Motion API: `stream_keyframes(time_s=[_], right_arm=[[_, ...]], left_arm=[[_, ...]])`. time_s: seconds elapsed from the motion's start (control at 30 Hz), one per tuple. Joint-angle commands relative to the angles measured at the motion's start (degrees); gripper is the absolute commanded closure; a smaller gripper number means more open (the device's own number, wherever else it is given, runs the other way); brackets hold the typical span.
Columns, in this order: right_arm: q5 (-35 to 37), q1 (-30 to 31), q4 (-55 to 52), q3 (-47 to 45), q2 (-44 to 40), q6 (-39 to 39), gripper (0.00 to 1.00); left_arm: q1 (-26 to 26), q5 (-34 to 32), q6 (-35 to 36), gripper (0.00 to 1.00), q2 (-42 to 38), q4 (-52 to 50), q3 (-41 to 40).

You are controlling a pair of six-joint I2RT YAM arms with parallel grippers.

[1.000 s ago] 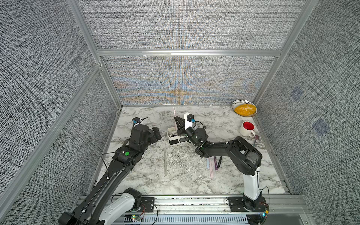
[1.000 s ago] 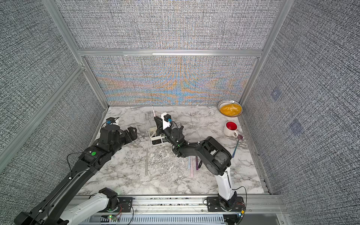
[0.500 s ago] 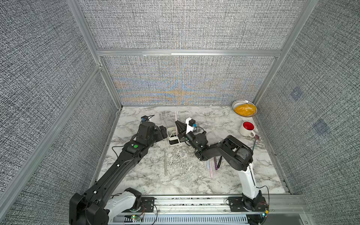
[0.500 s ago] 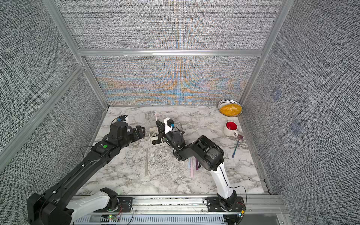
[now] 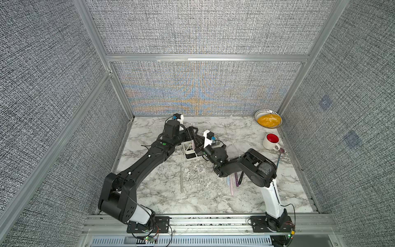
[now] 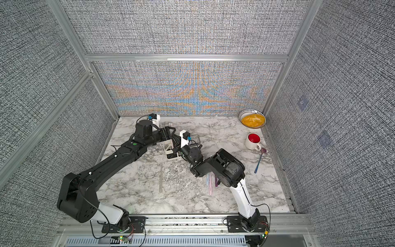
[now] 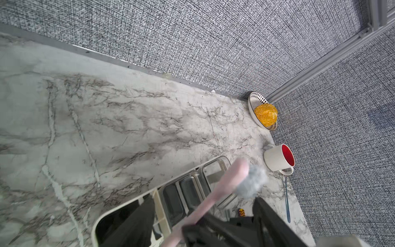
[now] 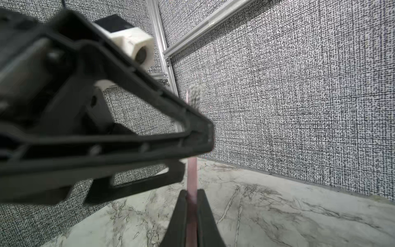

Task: Place the toothbrush into the toothbrush holder
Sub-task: Place the toothbrush in the toothbrush holder.

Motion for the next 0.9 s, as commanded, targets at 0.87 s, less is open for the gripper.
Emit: stream_keyframes(time_s=[0.87], right_arm=[[0.2,0.2,-3.3,0.3,-1.0,-4.0,0.95]], left_arm=[[0.0,2.8,11.3,0.69,2.7,-0.3,0.9]])
